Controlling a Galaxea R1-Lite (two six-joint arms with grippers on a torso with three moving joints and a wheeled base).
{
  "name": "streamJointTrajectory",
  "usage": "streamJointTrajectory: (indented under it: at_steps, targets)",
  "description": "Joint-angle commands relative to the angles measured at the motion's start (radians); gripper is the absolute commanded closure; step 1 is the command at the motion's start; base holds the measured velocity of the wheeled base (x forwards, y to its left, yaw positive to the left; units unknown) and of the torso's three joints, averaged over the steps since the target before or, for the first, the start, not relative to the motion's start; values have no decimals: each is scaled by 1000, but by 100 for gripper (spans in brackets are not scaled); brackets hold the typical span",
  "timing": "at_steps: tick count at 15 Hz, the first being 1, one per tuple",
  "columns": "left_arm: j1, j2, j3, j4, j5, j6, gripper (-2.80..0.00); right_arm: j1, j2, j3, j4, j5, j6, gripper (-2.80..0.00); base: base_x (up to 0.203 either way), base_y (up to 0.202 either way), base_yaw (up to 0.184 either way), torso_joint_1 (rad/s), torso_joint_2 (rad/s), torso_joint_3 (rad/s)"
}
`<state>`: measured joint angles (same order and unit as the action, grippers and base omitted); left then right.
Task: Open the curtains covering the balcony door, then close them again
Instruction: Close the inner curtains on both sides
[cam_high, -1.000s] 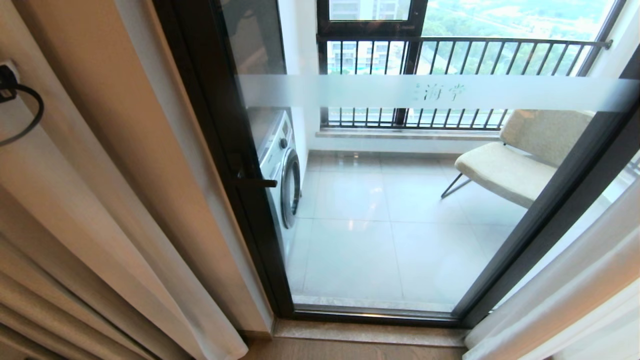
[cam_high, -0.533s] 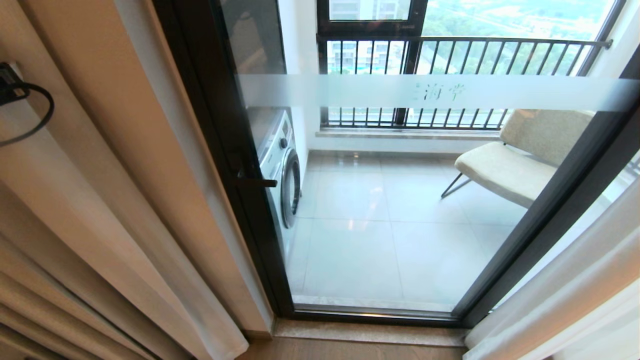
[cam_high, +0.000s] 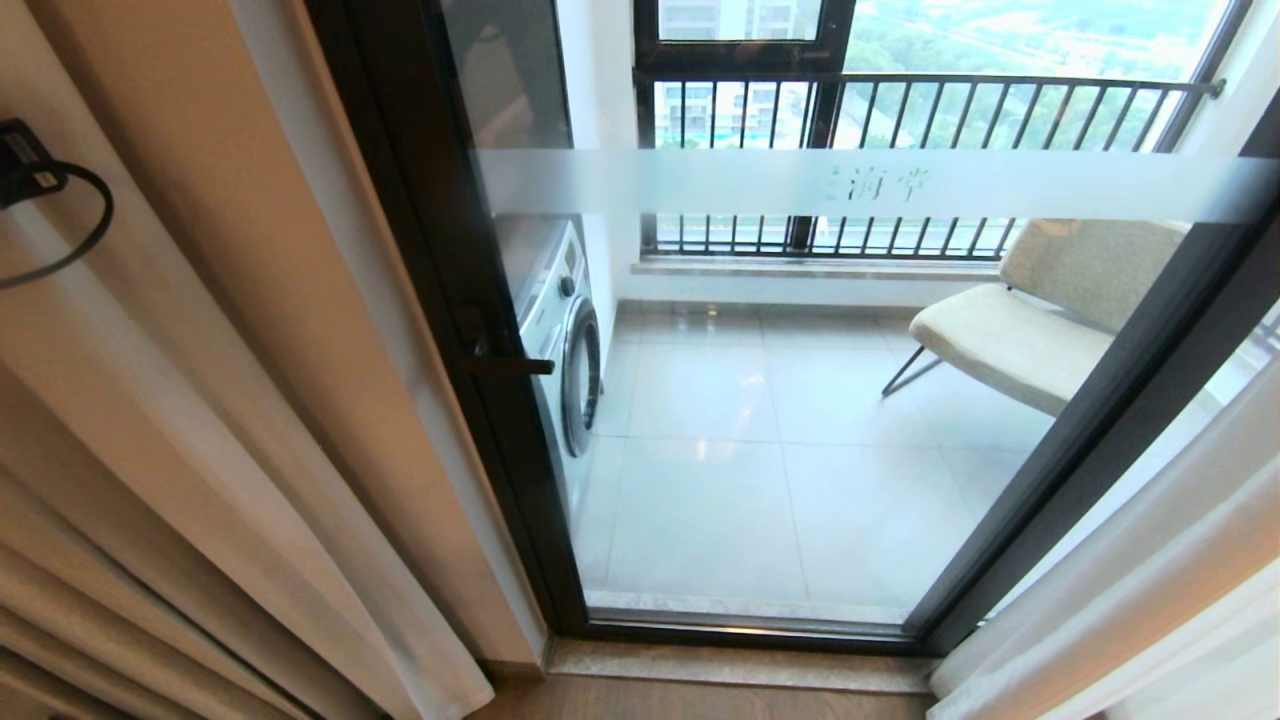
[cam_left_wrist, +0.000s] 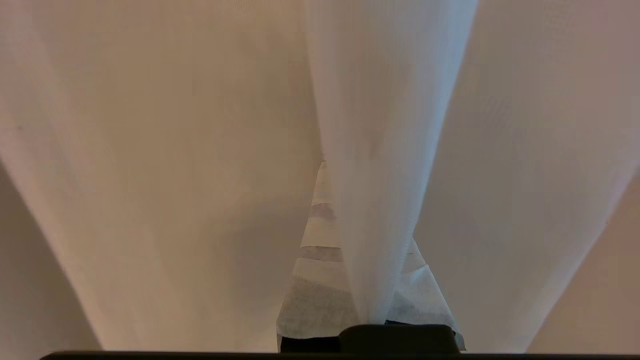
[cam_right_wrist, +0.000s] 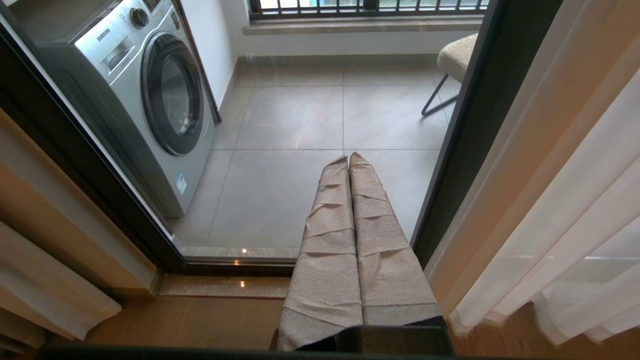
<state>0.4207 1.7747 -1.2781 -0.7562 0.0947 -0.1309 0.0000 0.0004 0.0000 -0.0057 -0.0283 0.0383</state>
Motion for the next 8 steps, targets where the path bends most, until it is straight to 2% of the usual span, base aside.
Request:
streamJointTrajectory:
  at_steps: [1, 3, 8]
  targets:
    - [-7, -6, -4, -5, -25, -1, 0, 0, 0, 0, 0, -1, 0, 0, 0, 0, 0, 0, 0, 0]
    - [-33, -14, -20, -4, -47, -2, 0, 0, 0, 0, 0, -1, 0, 0, 0, 0, 0, 0, 0, 0]
    - [-137, -67, -38, 3, -49, -3, 0, 0, 0, 0, 0, -1, 0, 0, 0, 0, 0, 0, 0, 0]
